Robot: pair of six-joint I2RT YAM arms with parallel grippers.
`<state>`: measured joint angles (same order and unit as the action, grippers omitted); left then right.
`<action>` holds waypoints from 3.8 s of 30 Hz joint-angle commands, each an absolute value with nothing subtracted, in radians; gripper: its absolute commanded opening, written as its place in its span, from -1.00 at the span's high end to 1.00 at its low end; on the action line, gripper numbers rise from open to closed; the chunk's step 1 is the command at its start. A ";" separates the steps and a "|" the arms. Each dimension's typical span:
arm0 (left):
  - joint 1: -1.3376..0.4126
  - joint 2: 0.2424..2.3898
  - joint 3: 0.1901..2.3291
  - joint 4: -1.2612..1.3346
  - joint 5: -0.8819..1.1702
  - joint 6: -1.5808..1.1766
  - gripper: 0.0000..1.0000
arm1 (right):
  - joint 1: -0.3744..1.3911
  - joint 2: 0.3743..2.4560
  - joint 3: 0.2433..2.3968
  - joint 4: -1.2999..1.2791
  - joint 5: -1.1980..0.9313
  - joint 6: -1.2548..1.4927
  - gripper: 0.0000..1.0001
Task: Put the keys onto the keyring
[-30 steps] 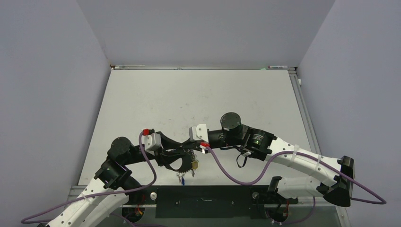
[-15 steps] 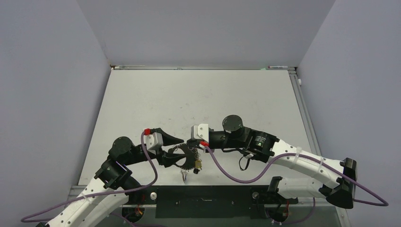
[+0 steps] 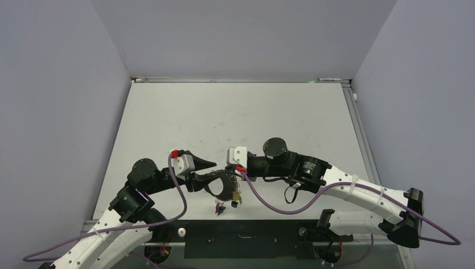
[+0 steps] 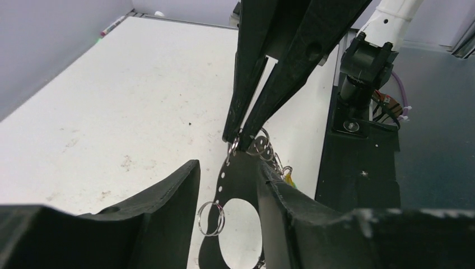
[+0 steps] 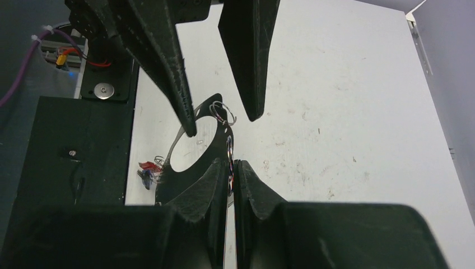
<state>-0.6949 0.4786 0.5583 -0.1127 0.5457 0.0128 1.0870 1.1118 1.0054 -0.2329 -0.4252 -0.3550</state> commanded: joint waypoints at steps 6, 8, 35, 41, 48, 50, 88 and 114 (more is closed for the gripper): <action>-0.759 0.563 0.692 -0.222 0.496 0.144 0.28 | 1.095 1.102 1.023 -0.194 -0.417 -0.345 0.90; -0.783 0.594 0.706 -0.245 0.492 0.170 0.33 | 1.099 1.104 1.026 -0.197 -0.419 -0.345 0.90; -0.865 0.656 0.749 -0.286 0.427 0.248 0.66 | 1.133 1.117 1.050 -0.253 -0.416 -0.362 0.90; -0.864 0.655 0.745 -0.265 0.442 0.233 0.68 | 1.136 1.124 1.051 -0.261 -0.415 -0.365 0.90; -0.865 0.656 0.742 -0.272 0.437 0.242 1.00 | 1.138 1.132 1.057 -0.270 -0.414 -0.367 0.90; -0.865 0.654 0.744 -0.278 0.434 0.244 1.00 | 1.138 1.132 1.058 -0.269 -0.414 -0.367 0.90; -0.664 0.314 0.446 0.349 0.709 -0.086 1.00 | 1.058 0.974 0.971 0.036 -0.626 -0.276 0.03; -0.661 0.285 0.446 0.306 0.702 -0.057 1.00 | 1.047 1.127 1.071 0.003 -0.826 -0.266 0.48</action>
<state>-0.6655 0.2970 0.4301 0.2573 0.7120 -0.0666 1.0523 1.1175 1.0256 -0.0387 -0.7834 -0.2695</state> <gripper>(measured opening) 0.006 0.260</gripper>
